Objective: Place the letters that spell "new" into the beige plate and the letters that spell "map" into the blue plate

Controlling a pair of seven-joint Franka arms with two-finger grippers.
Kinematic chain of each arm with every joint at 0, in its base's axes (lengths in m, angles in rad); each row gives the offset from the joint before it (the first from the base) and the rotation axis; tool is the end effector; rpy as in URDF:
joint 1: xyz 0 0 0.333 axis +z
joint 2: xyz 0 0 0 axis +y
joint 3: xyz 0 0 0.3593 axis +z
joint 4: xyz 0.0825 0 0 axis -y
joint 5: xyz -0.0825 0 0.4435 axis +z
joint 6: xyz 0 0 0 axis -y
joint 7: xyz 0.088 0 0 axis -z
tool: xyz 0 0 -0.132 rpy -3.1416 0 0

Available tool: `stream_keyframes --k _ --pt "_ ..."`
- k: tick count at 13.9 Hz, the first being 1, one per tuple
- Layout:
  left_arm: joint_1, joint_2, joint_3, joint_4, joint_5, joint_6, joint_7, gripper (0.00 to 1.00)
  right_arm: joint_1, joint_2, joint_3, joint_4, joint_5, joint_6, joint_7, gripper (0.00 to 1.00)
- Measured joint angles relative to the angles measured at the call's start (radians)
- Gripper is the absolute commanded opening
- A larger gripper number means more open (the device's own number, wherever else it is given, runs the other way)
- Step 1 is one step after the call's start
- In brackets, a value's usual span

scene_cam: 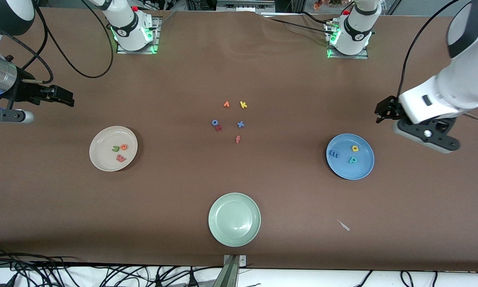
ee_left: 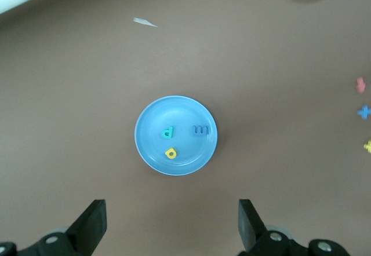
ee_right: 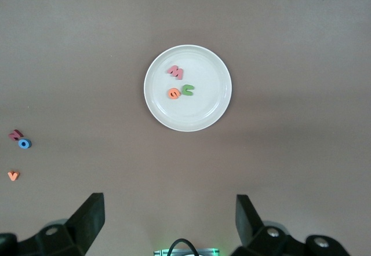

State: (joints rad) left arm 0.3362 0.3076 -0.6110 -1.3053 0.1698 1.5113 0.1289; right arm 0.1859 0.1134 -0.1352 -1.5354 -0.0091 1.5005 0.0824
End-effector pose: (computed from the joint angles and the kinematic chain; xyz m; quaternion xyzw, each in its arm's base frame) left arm 0.6902 -0.1042 0.6049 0.9818 -0.1886 -0.0245 0.0009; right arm 0.6375 0.0355 0.5854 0.9971 -0.0159 -0.0726 0.0171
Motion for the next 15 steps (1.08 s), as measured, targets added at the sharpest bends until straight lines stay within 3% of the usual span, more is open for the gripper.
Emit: stream_keyframes --k 3,6,11,15 --pt "-0.196 -0.055 0.340 0.006 -0.176 -0.004 -0.002 1.00 0.000 0.000 0.000 0.000 0.000 0.000 0.000 1.00" --pt "-0.311 -0.117 0.541 -0.098 -0.211 0.044 -0.030 1.00 0.000 0.000 0.000 0.000 0.000 0.000 0.000 1.00" --pt "-0.366 -0.298 0.577 -0.346 -0.211 0.149 -0.098 1.00 0.000 0.001 0.000 0.000 0.000 0.000 0.000 1.00" --pt "-0.367 -0.324 0.582 -0.377 -0.211 0.150 -0.104 1.00 -0.001 0.001 0.000 0.000 0.000 0.000 0.000 1.00"
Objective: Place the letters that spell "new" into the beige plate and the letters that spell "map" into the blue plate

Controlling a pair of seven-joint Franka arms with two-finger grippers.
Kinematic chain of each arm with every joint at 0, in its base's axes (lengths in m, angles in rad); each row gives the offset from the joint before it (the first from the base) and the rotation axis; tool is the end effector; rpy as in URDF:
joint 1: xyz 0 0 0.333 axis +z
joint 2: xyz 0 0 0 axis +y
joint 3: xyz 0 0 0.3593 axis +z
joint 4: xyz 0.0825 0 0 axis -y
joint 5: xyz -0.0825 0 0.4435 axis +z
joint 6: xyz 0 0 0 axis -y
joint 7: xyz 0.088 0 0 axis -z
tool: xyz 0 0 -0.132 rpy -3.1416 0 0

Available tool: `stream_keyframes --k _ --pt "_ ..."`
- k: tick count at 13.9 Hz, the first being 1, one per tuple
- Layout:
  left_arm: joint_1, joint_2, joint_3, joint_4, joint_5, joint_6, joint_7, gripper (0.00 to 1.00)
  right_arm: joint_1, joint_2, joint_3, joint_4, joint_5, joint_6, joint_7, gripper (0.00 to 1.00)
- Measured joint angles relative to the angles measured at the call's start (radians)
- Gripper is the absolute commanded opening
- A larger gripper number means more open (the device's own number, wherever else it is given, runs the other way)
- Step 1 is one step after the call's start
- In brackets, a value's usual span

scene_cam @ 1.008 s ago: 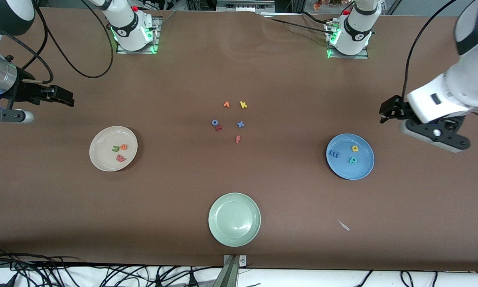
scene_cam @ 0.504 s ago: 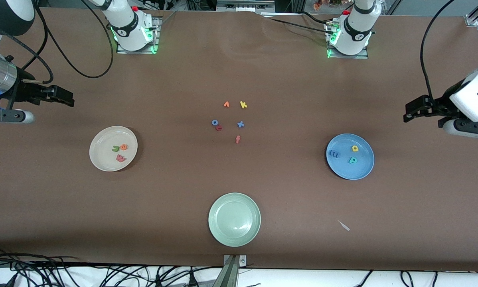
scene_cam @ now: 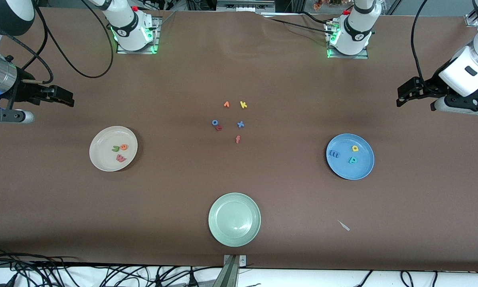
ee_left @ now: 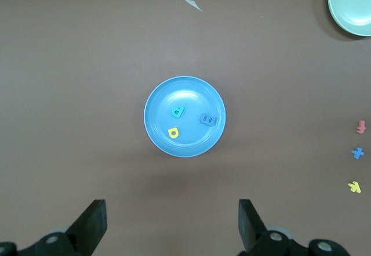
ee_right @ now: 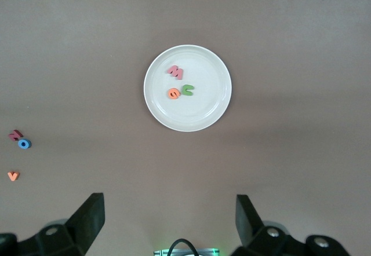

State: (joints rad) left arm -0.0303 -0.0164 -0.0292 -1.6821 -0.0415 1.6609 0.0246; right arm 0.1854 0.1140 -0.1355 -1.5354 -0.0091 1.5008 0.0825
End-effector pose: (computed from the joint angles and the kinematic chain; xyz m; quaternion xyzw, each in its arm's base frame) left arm 0.6119 -0.0417 0.6014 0.9990 -0.0401 -0.0028 0.0204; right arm 0.6377 0.0350 0.5851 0.9971 -0.0164 -0.0727 0.0171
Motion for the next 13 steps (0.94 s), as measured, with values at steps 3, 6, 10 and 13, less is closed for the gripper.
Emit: stream_keyframes --k 3,6,10,13 --pt "0.000 0.000 0.001 0.003 0.010 -0.021 -0.003 1.00 -0.002 0.000 -0.001 0.000 0.000 0.000 0.000 1.00" --pt "0.000 0.000 0.001 0.008 0.032 -0.037 -0.004 1.00 -0.002 0.000 -0.001 0.000 0.000 0.000 0.000 1.00" --pt "0.000 0.000 0.001 0.012 0.033 -0.039 -0.004 1.00 -0.002 0.001 -0.001 0.000 0.000 0.000 0.000 1.00" --pt "0.000 0.000 0.002 0.012 0.033 -0.040 -0.004 1.00 -0.002 0.001 -0.001 0.000 0.000 0.000 0.000 1.00"
